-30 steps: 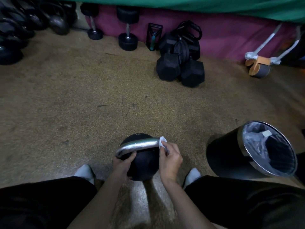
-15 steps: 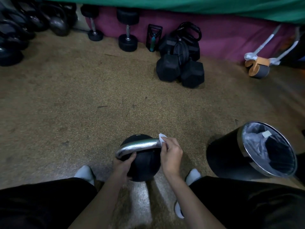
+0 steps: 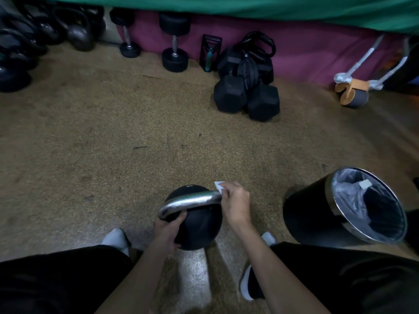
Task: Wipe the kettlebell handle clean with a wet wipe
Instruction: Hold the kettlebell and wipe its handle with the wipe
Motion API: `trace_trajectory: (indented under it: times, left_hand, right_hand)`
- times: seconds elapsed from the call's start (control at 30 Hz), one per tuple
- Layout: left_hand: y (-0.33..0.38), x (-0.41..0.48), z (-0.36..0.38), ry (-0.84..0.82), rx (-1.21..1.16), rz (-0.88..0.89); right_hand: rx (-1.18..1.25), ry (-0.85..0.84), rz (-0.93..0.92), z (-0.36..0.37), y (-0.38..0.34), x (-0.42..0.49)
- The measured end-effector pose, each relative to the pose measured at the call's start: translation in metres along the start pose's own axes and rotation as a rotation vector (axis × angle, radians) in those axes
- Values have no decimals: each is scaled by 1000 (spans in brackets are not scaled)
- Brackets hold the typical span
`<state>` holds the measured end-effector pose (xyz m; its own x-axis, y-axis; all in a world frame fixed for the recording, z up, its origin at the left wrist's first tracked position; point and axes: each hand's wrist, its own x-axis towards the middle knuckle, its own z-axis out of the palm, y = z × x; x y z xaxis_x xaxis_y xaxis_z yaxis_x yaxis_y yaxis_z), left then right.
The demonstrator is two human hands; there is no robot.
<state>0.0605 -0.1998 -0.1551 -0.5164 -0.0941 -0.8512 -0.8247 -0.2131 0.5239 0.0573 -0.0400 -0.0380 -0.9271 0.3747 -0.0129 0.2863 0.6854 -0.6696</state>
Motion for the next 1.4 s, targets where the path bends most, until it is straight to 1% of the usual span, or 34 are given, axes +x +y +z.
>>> trace_trajectory:
  times: [0.17, 0.3, 0.47, 0.63, 0.77, 0.97, 1.13, 1.27, 1.4]
  left_hand:
    - [0, 2, -2, 21, 25, -5]
    - [0, 1, -2, 6, 25, 4]
    - [0, 0, -2, 19, 15, 3]
    - [1, -2, -2, -12, 8, 3]
    - [0, 0, -1, -14, 12, -4]
    - [-1, 2, -1, 1, 19, 6]
    - [-2, 6, -2, -16, 4, 8]
    - [-5, 12, -3, -12, 11, 18]
    - [-8, 18, -4, 8, 15, 20]
  right_hand:
    - [-136, -96, 7, -5, 8, 7]
    - [-187, -209, -15, -8, 0, 16]
    - [-264, -376, 46, -9, -6, 38]
    - [-306, -478, 65, -15, -5, 47]
    - [-337, -535, 31, -18, -13, 53]
    - [-308, -635, 61, -15, -21, 64]
    - [-362, -665, 75, -19, -19, 68]
    - [-435, -679, 45, -13, -26, 67]
    - [-438, -724, 10, -11, -30, 69]
